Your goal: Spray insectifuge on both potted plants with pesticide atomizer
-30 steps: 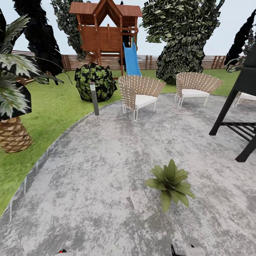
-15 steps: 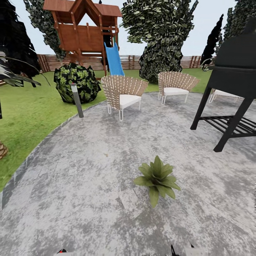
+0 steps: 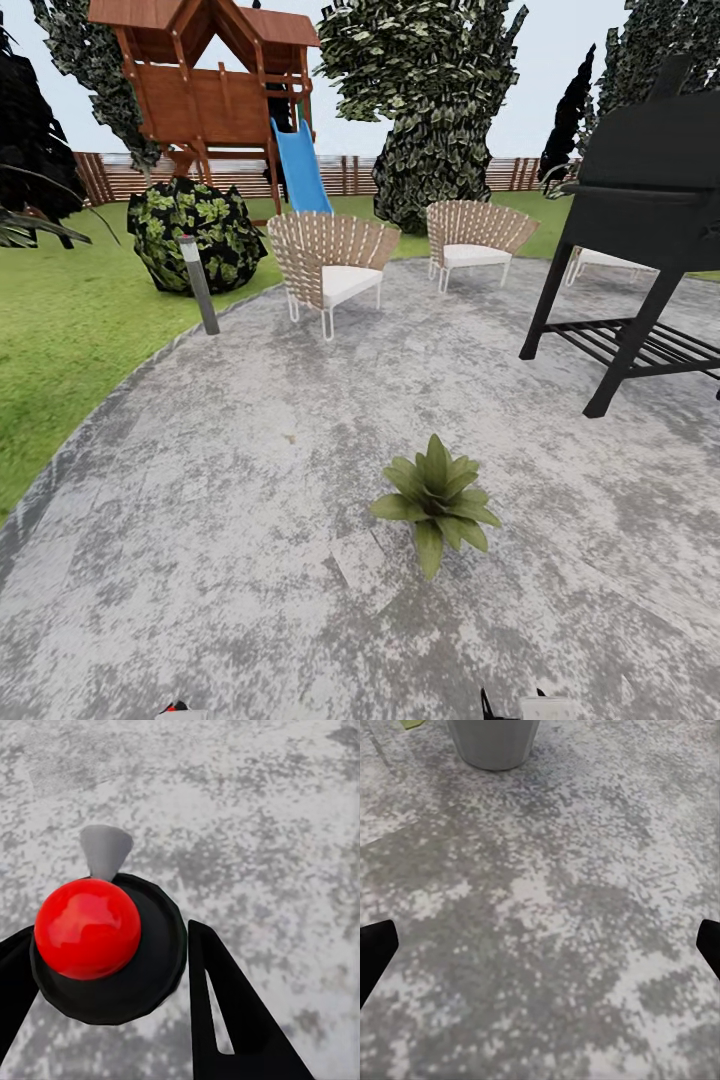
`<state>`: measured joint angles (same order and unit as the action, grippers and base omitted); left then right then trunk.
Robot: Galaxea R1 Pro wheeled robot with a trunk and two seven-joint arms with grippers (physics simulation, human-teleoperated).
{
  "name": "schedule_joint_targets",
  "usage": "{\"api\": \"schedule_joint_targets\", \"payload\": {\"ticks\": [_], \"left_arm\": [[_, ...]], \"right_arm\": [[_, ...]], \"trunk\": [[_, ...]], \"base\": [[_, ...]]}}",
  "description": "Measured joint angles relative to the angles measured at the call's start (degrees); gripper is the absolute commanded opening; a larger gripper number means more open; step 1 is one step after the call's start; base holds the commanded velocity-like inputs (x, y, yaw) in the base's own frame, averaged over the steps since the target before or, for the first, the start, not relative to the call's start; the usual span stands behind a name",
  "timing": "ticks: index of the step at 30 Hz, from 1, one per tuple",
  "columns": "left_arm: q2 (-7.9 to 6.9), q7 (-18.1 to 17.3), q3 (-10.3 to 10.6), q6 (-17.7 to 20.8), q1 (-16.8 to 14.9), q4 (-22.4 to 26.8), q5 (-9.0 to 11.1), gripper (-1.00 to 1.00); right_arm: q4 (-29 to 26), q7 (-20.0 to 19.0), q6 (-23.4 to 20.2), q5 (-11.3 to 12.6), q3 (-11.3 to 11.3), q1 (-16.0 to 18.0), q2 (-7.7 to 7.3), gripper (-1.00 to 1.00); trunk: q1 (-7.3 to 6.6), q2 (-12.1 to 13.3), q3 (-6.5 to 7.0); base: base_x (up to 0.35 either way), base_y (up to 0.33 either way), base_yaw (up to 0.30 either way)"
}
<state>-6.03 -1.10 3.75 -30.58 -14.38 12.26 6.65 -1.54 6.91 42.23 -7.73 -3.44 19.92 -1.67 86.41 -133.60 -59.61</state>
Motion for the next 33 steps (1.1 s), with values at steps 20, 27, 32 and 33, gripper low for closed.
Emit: {"api": "schedule_joint_targets", "payload": {"ticks": [20, 27, 32, 33], "left_arm": [[-2.47, -10.94, 1.24, 0.32, -0.83, 2.34, -11.94, -1.00], [-3.47, -27.30, 1.18, 6.57, -5.09, 8.45, -23.07, -1.00], [-4.33, -40.79, 1.22, 13.91, -10.83, 11.32, -27.12, -1.00], [-4.36, -41.85, 1.27, 15.56, -11.57, 11.81, -28.28, -1.00]], "right_arm": [[-6.15, -0.92, -0.63, -15.79, 9.45, 0.03, -0.07, 1.00], [-18.29, -20.78, -14.36, -23.81, 11.24, 1.83, -1.53, 1.00], [-25.36, -38.42, -18.73, -26.97, 11.38, 3.01, -1.92, 1.00], [-26.11, -40.98, -19.75, -28.41, 11.36, 3.58, -1.82, 1.00]], "trunk": [[0.00, 0.00, 0.00], [0.00, 0.00, 0.01], [0.00, 0.00, 0.01], [0.00, 0.00, 0.01]], "base": [[-0.008, 0.000, 0.000], [0.000, 0.000, 0.000], [0.000, 0.000, 0.000], [0.000, 0.000, 0.000]]}}
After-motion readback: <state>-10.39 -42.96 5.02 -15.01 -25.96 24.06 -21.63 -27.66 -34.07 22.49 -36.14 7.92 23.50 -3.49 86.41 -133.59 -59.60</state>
